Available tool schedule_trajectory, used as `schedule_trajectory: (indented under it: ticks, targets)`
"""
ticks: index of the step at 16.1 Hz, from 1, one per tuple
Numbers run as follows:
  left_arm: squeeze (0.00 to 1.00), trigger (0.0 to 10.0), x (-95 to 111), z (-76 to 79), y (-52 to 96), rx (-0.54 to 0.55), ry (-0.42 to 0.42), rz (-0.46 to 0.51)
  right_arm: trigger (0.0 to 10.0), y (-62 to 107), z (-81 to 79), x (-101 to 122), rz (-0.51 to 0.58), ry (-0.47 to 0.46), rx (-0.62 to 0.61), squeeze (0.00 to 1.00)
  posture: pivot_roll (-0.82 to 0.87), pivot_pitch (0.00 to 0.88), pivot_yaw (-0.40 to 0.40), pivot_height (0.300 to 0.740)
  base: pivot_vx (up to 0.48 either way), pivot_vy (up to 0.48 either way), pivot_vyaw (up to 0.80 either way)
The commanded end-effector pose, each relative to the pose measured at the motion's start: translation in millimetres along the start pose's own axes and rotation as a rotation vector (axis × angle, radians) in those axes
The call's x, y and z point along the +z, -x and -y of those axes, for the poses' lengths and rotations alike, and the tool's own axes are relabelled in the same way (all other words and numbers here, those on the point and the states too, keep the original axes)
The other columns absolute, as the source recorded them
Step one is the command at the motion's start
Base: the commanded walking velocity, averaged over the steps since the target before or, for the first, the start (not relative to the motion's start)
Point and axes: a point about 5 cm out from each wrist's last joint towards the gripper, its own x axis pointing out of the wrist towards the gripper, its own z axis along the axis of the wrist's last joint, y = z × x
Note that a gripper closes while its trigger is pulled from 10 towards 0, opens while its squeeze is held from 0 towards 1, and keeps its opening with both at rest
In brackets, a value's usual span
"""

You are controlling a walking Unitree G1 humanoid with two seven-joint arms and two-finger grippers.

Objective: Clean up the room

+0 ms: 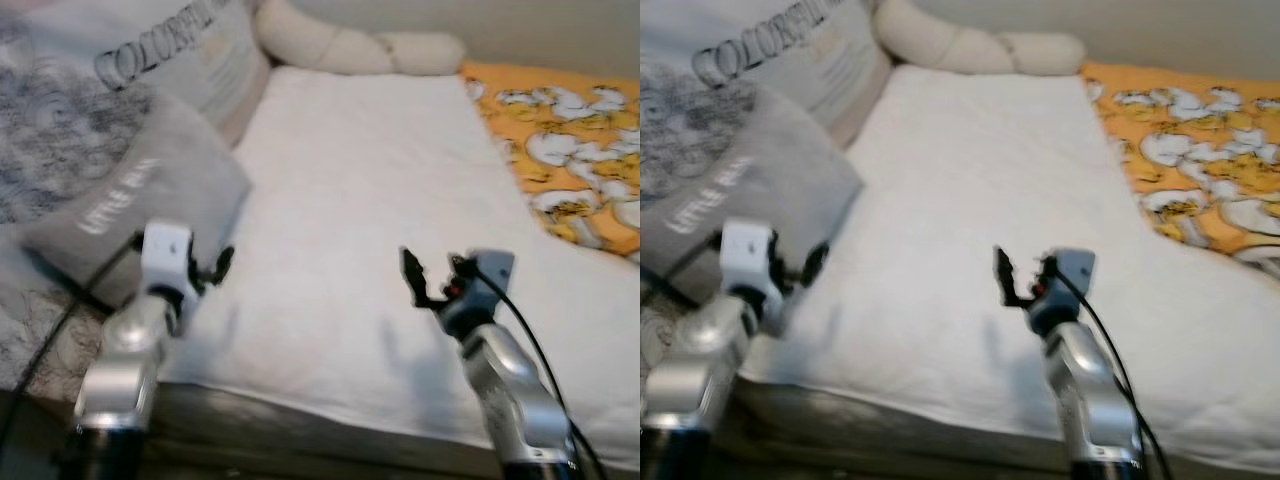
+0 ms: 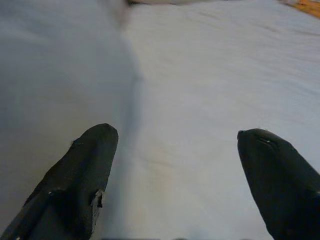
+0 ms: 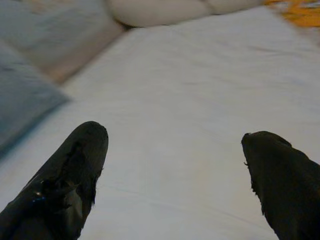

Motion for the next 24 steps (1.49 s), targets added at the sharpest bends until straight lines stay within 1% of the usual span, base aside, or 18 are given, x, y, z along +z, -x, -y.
schedule_trajectory:
  ticks: [1, 3, 4, 5, 6, 8, 10, 11, 12, 14, 16, 18, 24]
  targets:
    - [1.0, 10.0, 1.7, -1.0, 1.9, 0.007, -0.019, -0.001, 10.0, -2.4, 0.5, 5.9, 0.025, -0.004, -0.01, 1.0, 0.02, 0.0, -0.035, 0.74, 0.0, -0.48, 0.0]
    - [1.0, 10.0, -5.2, -5.7, 7.9, 0.044, -0.013, -0.025, 10.0, -3.8, 2.0, -0.4, 0.0, -0.008, -0.039, 1.0, 0.03, 0.0, -0.047, 0.74, 0.0, -0.48, 0.0]
    - [1.0, 10.0, -3.0, -7.5, 5.4, 0.051, -0.021, -0.028, 10.0, -6.8, -2.5, -1.8, -0.009, -0.032, -0.03, 1.0, 0.04, 0.0, -0.048, 0.74, 0.0, -0.48, 0.0]
    - [1.0, 10.0, -2.4, -8.0, 4.9, 0.052, -0.021, -0.028, 10.0, -7.5, -4.1, -3.5, -0.016, -0.033, -0.024, 1.0, 0.03, 0.0, -0.042, 0.74, 0.0, -0.48, 0.0]
    - [1.0, 10.0, -1.8, -8.4, 5.0, 0.053, -0.015, -0.026, 10.0, -7.9, -4.9, -8.0, -0.032, -0.022, -0.027, 1.0, 0.02, 0.0, -0.035, 0.74, 0.0, -0.48, 0.0]
    - [1.0, 10.0, -2.7, -9.3, 4.8, 0.057, -0.014, -0.034, 10.0, -9.6, -4.6, -11.4, -0.045, -0.048, -0.049, 1.0, 0.02, 0.0, -0.032, 0.74, 0.0, -0.48, 0.0]
    - [1.0, 10.0, -1.5, -9.4, 1.7, 0.056, -0.02, -0.042, 10.0, -12.5, -7.9, -14.3, -0.07, -0.018, -0.025, 1.0, 0.02, 0.0, -0.026, 0.74, 0.0, -0.48, 0.0]
    - [1.0, 10.0, -1.4, -7.9, 0.3, 0.054, -0.026, -0.045, 10.0, -13.8, -7.9, -14.7, -0.072, -0.011, -0.025, 1.0, 0.02, 0.0, -0.022, 0.74, 0.0, -0.48, 0.0]
    - [1.0, 10.0, 0.3, -4.7, -1.8, 0.044, -0.05, -0.044, 10.0, -15.6, -7.3, -13.3, -0.065, -0.032, -0.034, 1.0, 0.02, 0.0, -0.029, 0.74, 0.0, -0.48, 0.0]
    - [1.0, 10.0, 4.2, -2.8, -4.5, 0.04, -0.055, -0.036, 10.0, -16.8, -8.3, -14.0, -0.068, -0.05, -0.03, 1.0, 0.02, 0.0, -0.026, 0.74, 0.0, -0.48, 0.0]
    - [1.0, 10.0, 5.3, -3.5, -4.7, 0.039, -0.061, -0.033, 10.0, -16.8, -7.8, -16.6, -0.069, -0.053, -0.045, 1.0, 0.02, 0.0, -0.02, 0.74, 0.0, -0.48, 0.0]
    - [1.0, 10.0, 5.8, -5.3, -4.8, 0.044, -0.064, -0.033, 10.0, -18.2, -8.3, -16.9, -0.065, -0.075, -0.051, 1.0, 0.02, 0.0, -0.017, 0.74, 0.0, -0.48, 0.0]
    - [1.0, 10.0, 7.0, -4.1, -6.2, 0.036, -0.07, -0.032, 10.0, -21.2, -7.5, -12.4, -0.045, -0.065, -0.041, 1.0, 0.03, 0.0, -0.015, 0.74, 0.0, -0.48, 0.0]
